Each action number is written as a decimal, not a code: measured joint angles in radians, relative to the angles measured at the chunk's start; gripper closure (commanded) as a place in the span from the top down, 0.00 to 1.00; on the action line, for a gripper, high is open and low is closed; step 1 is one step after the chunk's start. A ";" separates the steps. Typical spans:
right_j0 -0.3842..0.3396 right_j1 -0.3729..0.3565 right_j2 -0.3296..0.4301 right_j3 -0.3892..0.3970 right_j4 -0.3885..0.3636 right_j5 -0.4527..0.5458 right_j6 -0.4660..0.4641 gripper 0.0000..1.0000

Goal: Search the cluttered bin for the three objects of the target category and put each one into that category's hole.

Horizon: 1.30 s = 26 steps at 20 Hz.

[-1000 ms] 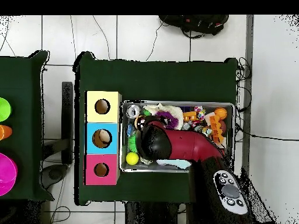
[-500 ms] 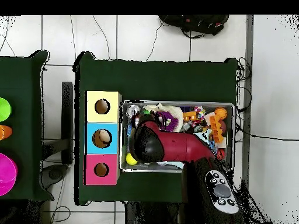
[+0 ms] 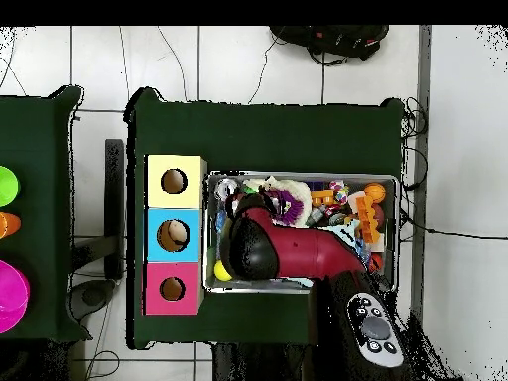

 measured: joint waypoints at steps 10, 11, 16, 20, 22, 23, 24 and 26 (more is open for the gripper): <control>0.001 -0.010 -0.001 0.059 -0.046 -0.031 0.000 1.00; 0.002 -0.011 -0.001 0.067 -0.050 -0.031 0.000 1.00; 0.016 -0.029 -0.004 0.126 -0.059 -0.032 0.000 1.00; 0.024 -0.035 -0.006 0.157 -0.059 -0.032 0.000 1.00; 0.027 -0.037 -0.007 0.166 -0.059 -0.032 0.000 1.00; 0.029 -0.038 -0.009 0.175 -0.059 -0.032 0.000 1.00; 0.031 -0.039 -0.010 0.183 -0.059 -0.032 0.000 1.00; 0.034 -0.042 -0.013 0.198 -0.059 -0.032 0.000 1.00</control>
